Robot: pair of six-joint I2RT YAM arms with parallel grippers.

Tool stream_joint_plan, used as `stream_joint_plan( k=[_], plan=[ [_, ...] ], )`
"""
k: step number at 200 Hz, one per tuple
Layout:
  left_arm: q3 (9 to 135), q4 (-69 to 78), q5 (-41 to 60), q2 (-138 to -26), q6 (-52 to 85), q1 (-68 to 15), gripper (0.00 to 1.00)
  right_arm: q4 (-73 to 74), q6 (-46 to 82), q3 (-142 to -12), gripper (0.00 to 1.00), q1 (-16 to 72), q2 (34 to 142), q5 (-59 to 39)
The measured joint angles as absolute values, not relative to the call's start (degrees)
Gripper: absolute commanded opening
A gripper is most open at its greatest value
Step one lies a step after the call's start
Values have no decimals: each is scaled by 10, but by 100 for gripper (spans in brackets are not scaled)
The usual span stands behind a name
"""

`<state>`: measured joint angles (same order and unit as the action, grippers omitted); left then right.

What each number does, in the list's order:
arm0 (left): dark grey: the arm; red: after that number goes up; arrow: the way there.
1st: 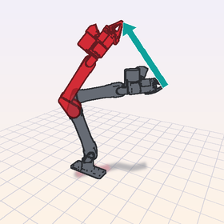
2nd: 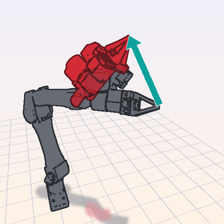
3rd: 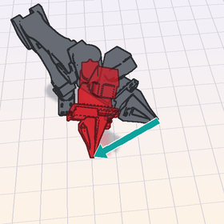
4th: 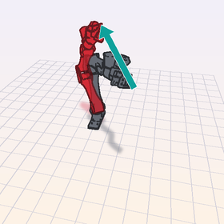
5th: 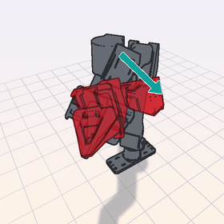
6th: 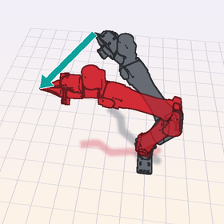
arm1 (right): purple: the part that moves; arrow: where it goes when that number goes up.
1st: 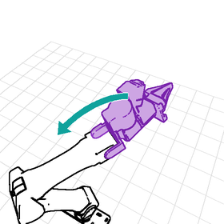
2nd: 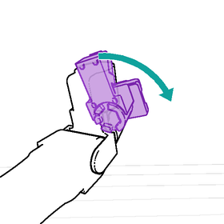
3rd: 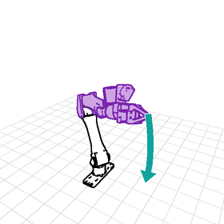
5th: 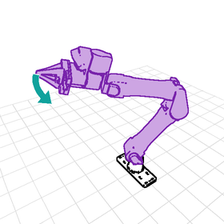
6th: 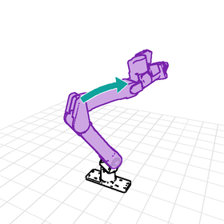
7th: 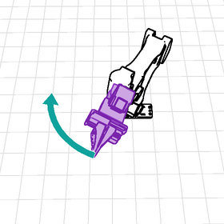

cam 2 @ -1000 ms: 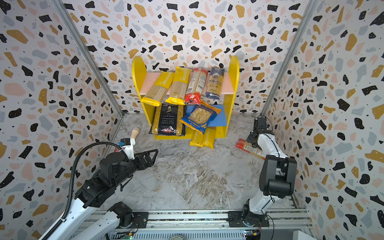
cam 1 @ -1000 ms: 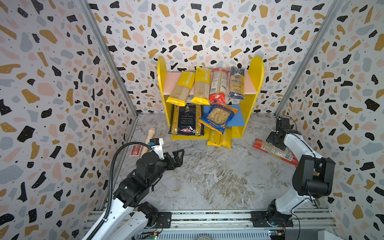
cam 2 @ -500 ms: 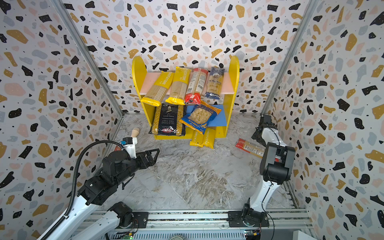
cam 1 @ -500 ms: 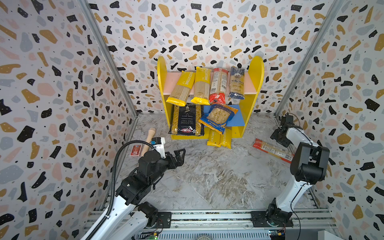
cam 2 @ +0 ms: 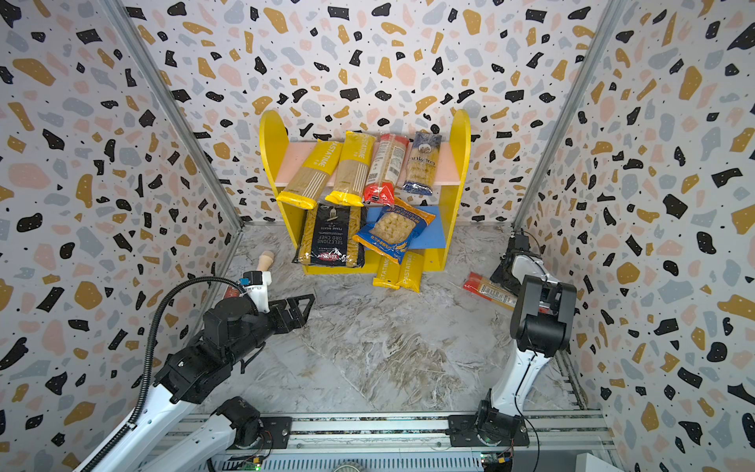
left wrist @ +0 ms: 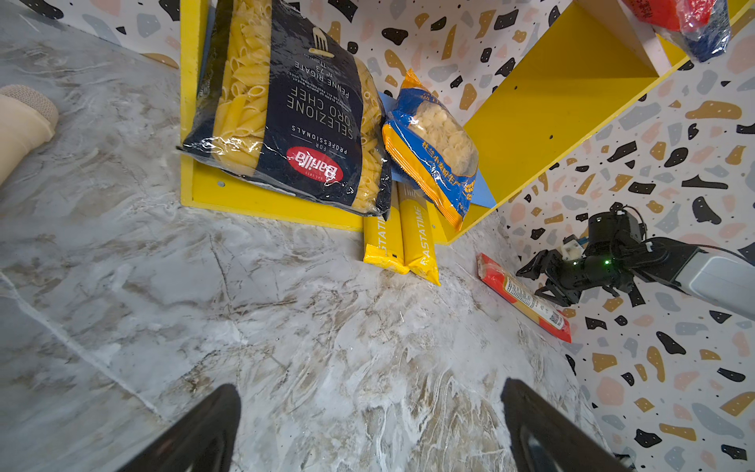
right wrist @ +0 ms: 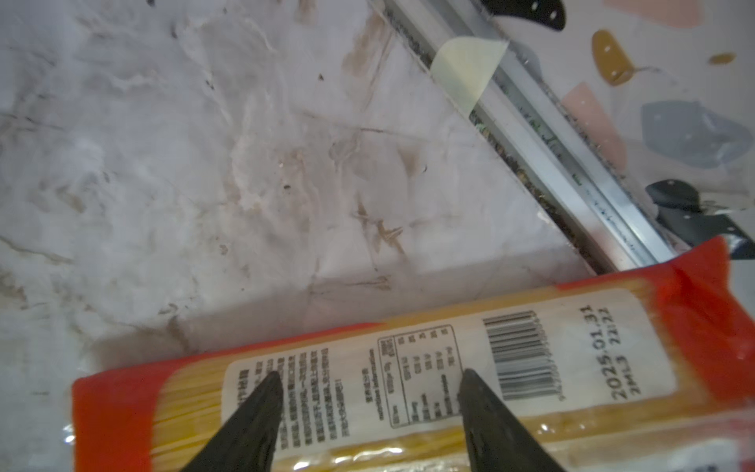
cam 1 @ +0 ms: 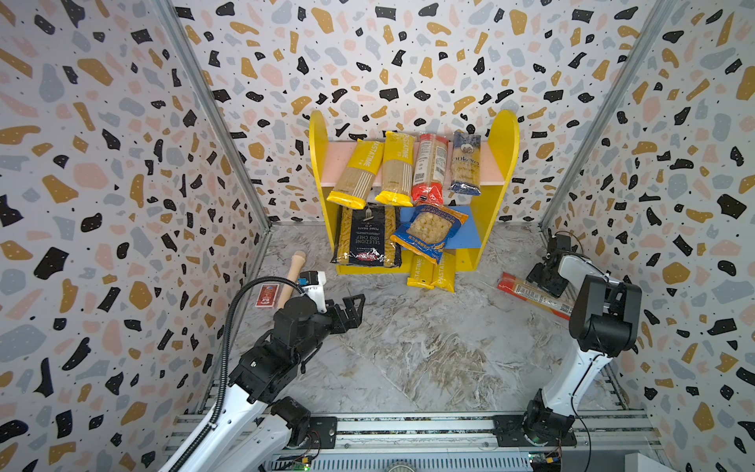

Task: Place and organize the pasta boxes and bags onto the shelf
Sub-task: 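Lower the open right gripper onto the middle of the spaghetti pack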

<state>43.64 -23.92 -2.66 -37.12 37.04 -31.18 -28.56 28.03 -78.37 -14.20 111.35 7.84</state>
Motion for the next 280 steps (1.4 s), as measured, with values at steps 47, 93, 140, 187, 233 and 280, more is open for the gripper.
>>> stream_joint_plan(
  k=[47, 93, 140, 187, 233, 280],
  plan=[
    [434, -239, -26, -365, 370, -312, 100, -257, 280, -761, 69, -138, 1107, 59],
    [428, -240, -26, -357, 370, -312, 100, -233, 280, -687, 69, -85, 1050, 49],
    [425, -246, -26, -333, 368, -312, 100, -225, 282, -613, 69, -39, 987, 31],
    [425, -259, -27, -312, 369, -312, 100, -261, 282, -611, 69, -25, 966, 13],
    [425, -261, -31, -303, 368, -312, 100, -304, 281, -638, 69, -32, 957, 30],
    [425, -261, -30, -307, 367, -312, 100, -323, 281, -689, 70, -79, 957, 33]
  ],
)
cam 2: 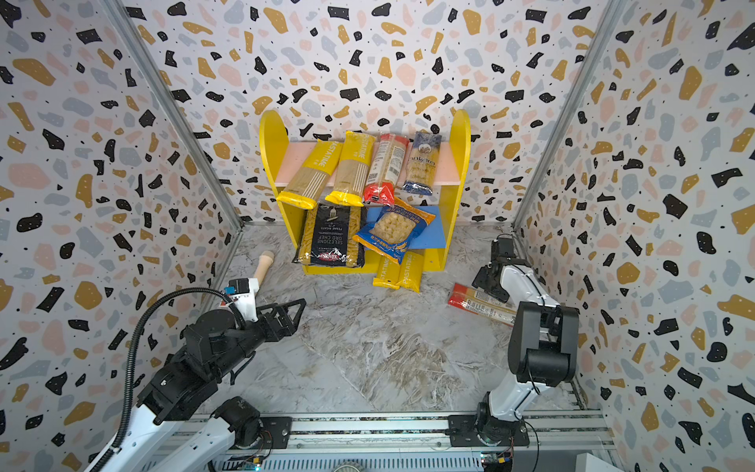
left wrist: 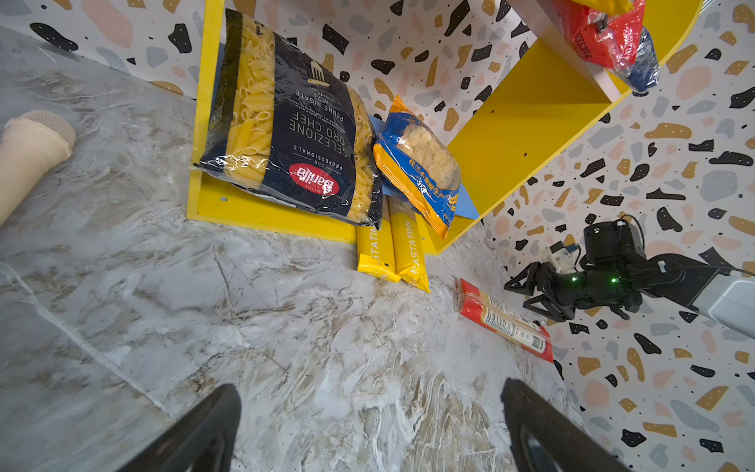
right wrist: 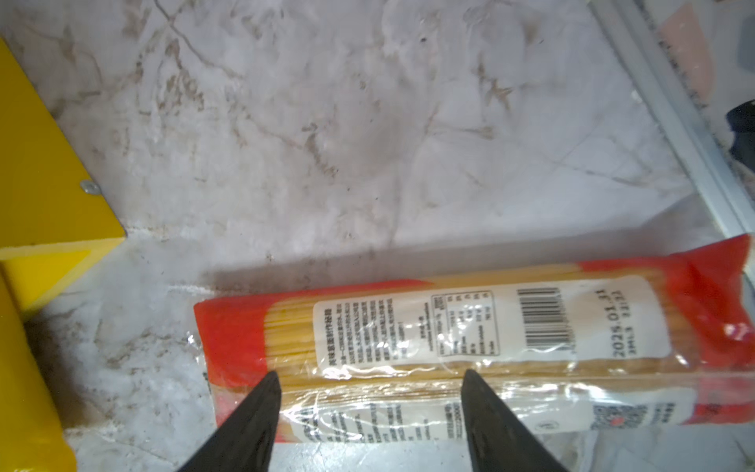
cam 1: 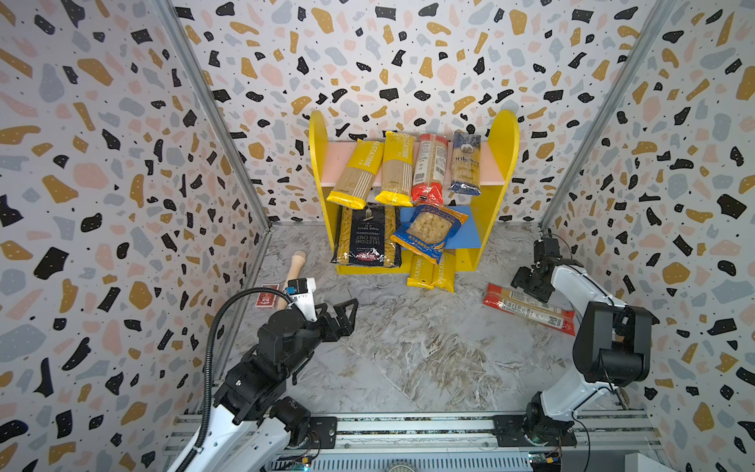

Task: Place and organize the pasta boxes and bags onto the shelf
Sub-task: 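Lower the open right gripper onto the middle of the spaghetti pack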

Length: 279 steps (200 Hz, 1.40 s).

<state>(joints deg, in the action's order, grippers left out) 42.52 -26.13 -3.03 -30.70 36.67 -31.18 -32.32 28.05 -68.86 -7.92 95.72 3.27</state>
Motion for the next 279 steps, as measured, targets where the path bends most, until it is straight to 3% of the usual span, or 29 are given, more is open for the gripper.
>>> stream_joint_plan(
  k=[49, 148, 279],
  plan=[
    [425, -261, -28, -324, 365, -312, 100, -340, 280, -750, 71, -141, 1010, 40],
    [425, -258, -22, -332, 355, -312, 100, -319, 268, -694, 71, -131, 1048, 33],
    [418, -258, -18, -318, 355, -312, 100, -268, 272, -595, 70, 79, 980, 27]
  ],
)
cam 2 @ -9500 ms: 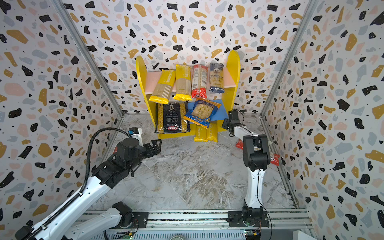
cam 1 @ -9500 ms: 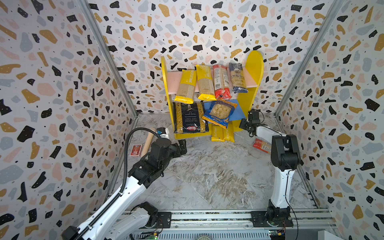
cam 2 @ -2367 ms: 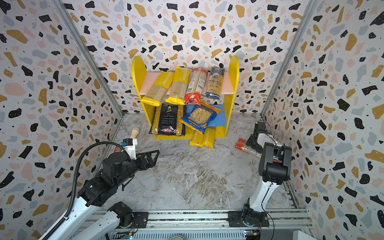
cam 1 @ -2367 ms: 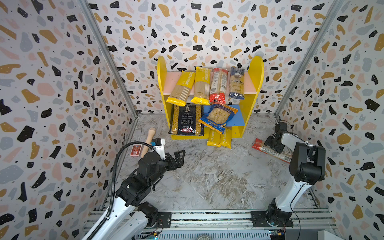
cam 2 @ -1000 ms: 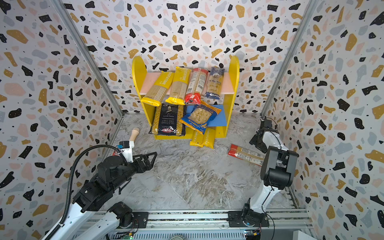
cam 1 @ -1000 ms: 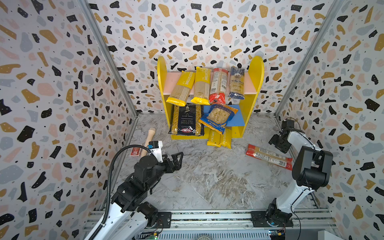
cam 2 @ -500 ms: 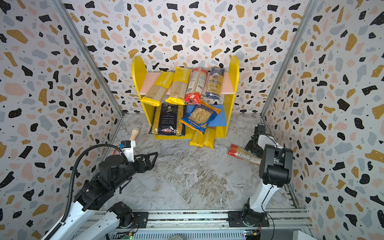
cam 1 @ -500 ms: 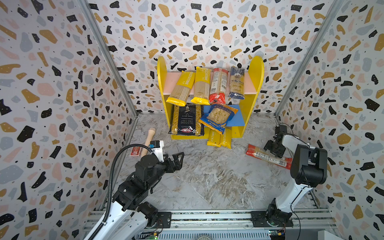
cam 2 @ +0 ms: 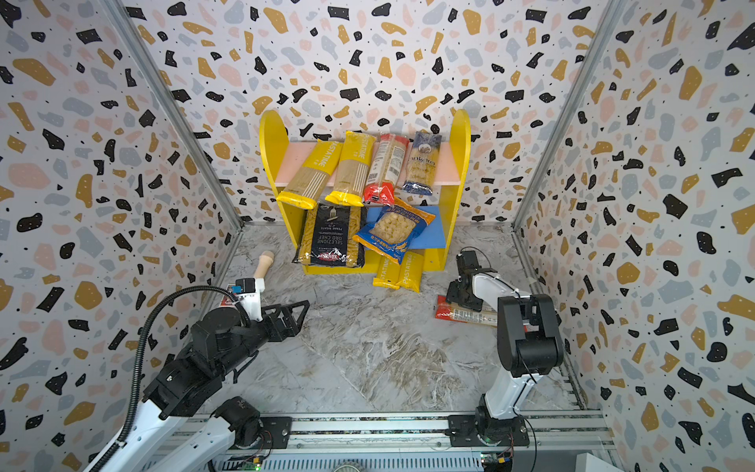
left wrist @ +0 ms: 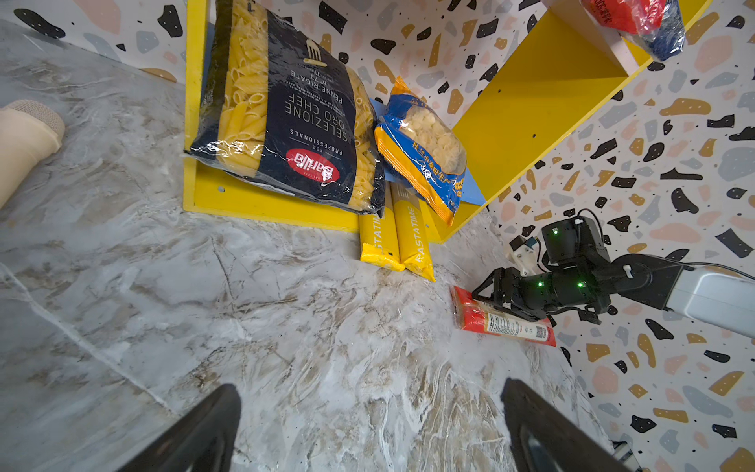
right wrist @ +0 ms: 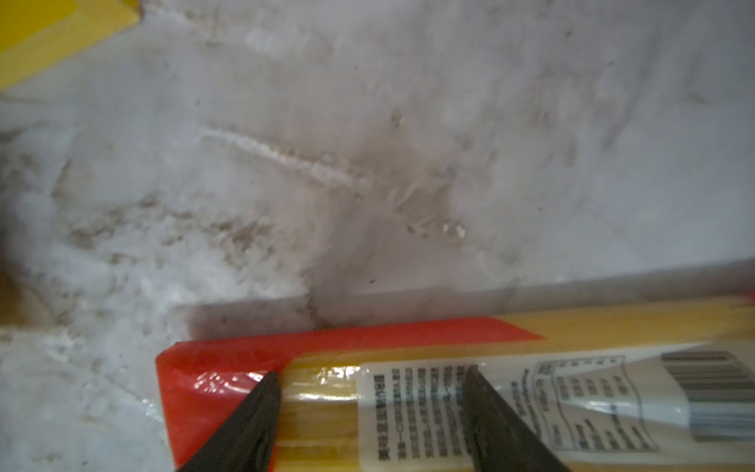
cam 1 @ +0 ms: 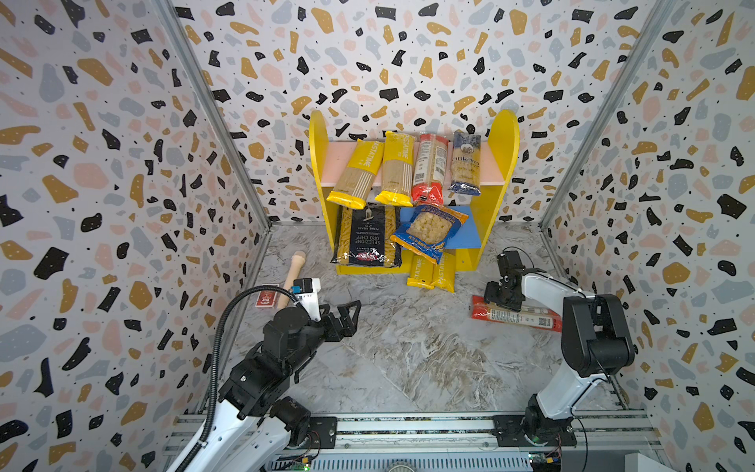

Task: Place and organize the pasta boxes and bags onto the shelf
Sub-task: 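Lower the open right gripper onto the middle of the spaghetti pack, then close the right gripper on the spaghetti pack and lift it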

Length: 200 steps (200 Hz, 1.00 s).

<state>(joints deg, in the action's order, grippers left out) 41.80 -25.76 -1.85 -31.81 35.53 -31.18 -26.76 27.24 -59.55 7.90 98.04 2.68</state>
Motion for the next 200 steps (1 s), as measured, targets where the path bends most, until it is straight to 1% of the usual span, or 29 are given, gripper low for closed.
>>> stream_joint_plan(
  k=[57, 90, 91, 92, 93, 94, 95, 97, 120, 147, 184, 200],
  plan=[
    [415, -257, -17, -311, 355, -312, 100, -300, 304, -543, 71, 141, 918, 15],
    [414, -256, -15, -308, 355, -312, 100, -362, 356, -521, 75, 146, 832, 30],
    [413, -256, -15, -308, 355, -312, 100, -365, 357, -521, 76, 146, 826, 31],
    [413, -256, -14, -308, 355, -312, 100, -367, 359, -521, 80, 146, 824, 32],
    [413, -256, -14, -308, 355, -312, 100, -368, 361, -521, 90, 146, 822, 33],
    [413, -256, -14, -308, 355, -312, 100, -371, 364, -521, 96, 146, 817, 35],
    [413, -256, -14, -308, 355, -312, 100, -372, 364, -521, 98, 146, 815, 35],
    [413, -255, -14, -307, 355, -312, 100, -376, 367, -522, 100, 146, 809, 37],
    [409, -255, -12, -305, 355, -312, 100, -414, 402, -531, 99, 140, 760, 60],
    [409, -255, -9, -300, 355, -312, 100, -452, 425, -536, 99, 120, 761, 70],
    [409, -257, -8, -287, 355, -313, 100, -454, 468, -522, 99, 49, 770, 27],
    [409, -260, -6, -282, 355, -313, 100, -448, 496, -522, 99, 37, 774, 14]
  ],
)
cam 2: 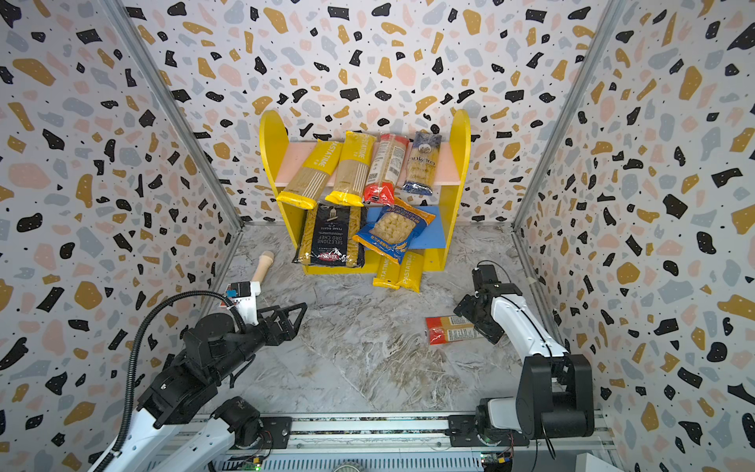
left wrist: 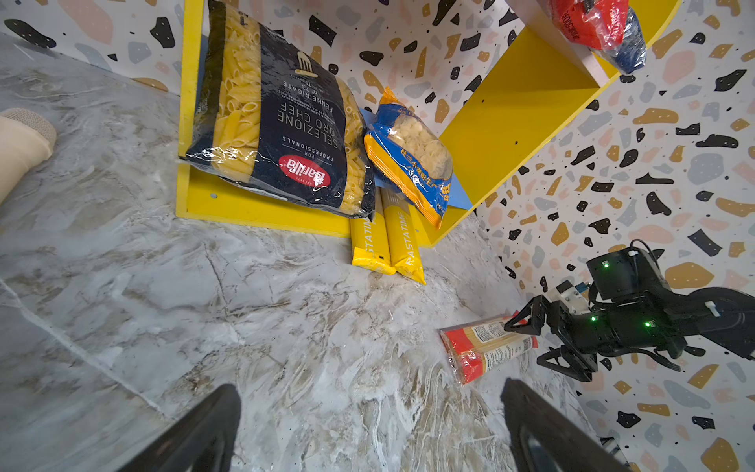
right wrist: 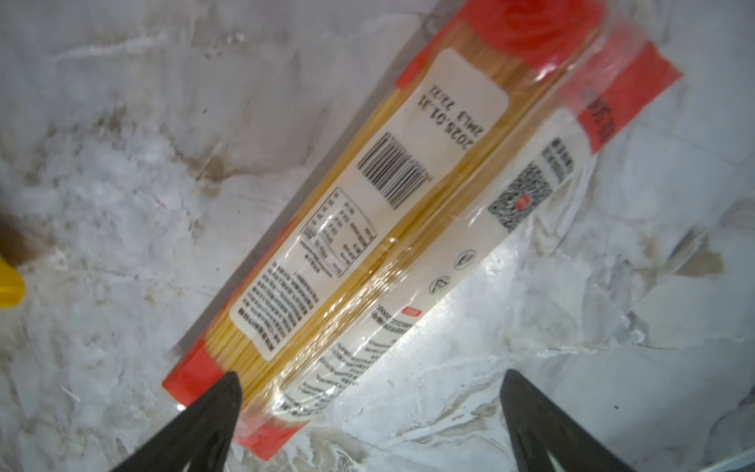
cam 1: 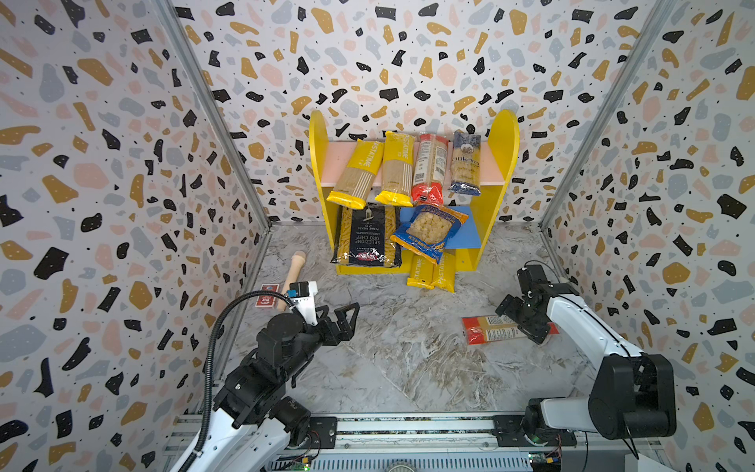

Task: Place and organize the pasta boxes and bags onto the shelf
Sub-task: 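Close the right gripper on the spaghetti pack and lift it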

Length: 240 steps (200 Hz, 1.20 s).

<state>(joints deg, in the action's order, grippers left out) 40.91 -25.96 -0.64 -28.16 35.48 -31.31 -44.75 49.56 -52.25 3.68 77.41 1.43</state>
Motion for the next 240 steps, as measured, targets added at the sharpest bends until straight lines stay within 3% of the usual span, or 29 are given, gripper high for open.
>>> stream_joint_plan(
  k=[68, 151, 240],
  plan=[
    [410, -270, -4, -250, 353, -313, 100, -442, 570, -590, 99, 50, 856, -6],
    [410, -287, -5, -234, 347, -321, 100, -425, 582, -524, 99, 50, 846, -8],
    [410, -291, -20, -241, 336, -323, 100, -372, 578, -525, 99, 38, 913, -26]
  ],
)
